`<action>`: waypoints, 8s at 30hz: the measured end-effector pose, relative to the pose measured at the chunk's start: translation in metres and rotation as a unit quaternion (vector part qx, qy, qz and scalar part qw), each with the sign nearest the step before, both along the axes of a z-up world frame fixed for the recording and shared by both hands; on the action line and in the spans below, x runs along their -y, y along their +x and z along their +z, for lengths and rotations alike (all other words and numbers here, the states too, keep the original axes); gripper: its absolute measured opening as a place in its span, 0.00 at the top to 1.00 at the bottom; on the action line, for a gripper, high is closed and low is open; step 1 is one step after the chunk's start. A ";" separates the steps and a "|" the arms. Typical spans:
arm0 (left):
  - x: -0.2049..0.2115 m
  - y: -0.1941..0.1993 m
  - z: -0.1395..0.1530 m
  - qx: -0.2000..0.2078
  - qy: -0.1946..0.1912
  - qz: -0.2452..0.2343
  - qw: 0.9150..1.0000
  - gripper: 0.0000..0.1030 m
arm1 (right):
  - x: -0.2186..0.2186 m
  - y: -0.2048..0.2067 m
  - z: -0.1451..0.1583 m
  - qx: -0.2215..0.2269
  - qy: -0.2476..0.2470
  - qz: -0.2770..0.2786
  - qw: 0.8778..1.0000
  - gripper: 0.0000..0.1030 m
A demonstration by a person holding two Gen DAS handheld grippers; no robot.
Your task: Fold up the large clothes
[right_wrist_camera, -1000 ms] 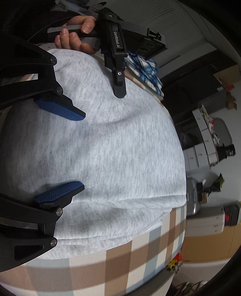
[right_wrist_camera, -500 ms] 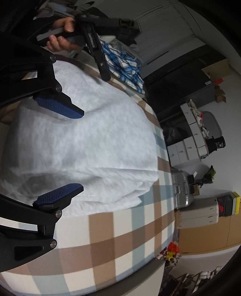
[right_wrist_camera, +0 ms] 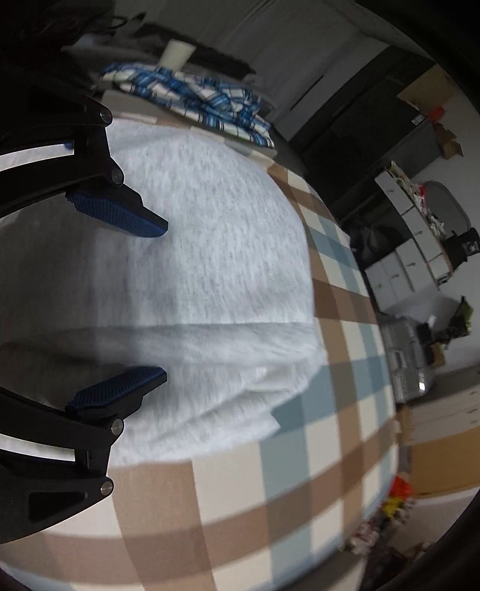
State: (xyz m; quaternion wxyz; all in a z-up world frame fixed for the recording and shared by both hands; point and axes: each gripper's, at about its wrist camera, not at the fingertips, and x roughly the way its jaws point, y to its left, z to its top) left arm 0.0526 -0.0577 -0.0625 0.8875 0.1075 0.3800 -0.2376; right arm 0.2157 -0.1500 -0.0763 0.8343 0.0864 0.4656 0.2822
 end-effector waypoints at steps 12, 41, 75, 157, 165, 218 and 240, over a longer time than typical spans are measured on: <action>0.004 -0.009 0.002 0.005 -0.005 -0.013 1.000 0.26 | -0.009 0.011 0.002 0.049 -0.026 0.036 0.998 0.90; -0.126 0.029 0.003 -0.071 -0.206 0.204 0.954 0.21 | 0.101 0.000 -0.034 -0.055 0.118 0.021 0.991 0.16; -0.122 0.043 -0.018 -0.176 -0.272 0.157 0.933 0.20 | 0.038 -0.026 -0.034 -0.022 0.103 0.020 0.994 0.24; -0.417 -0.055 0.041 -0.046 -0.092 0.426 0.899 0.40 | -0.399 -0.043 0.028 -0.018 0.160 0.195 0.968 0.68; -0.444 -0.045 0.071 -0.030 -0.080 0.394 0.915 0.50 | -0.395 -0.065 0.038 -0.014 0.224 0.187 0.957 0.73; -0.265 -0.119 0.027 0.182 -0.081 0.466 0.862 0.01 | -0.228 -0.165 0.053 0.297 0.118 0.267 0.909 0.00; -0.260 -0.154 0.031 0.228 -0.104 0.443 0.861 0.01 | -0.190 -0.205 0.041 0.307 0.151 0.201 0.918 0.00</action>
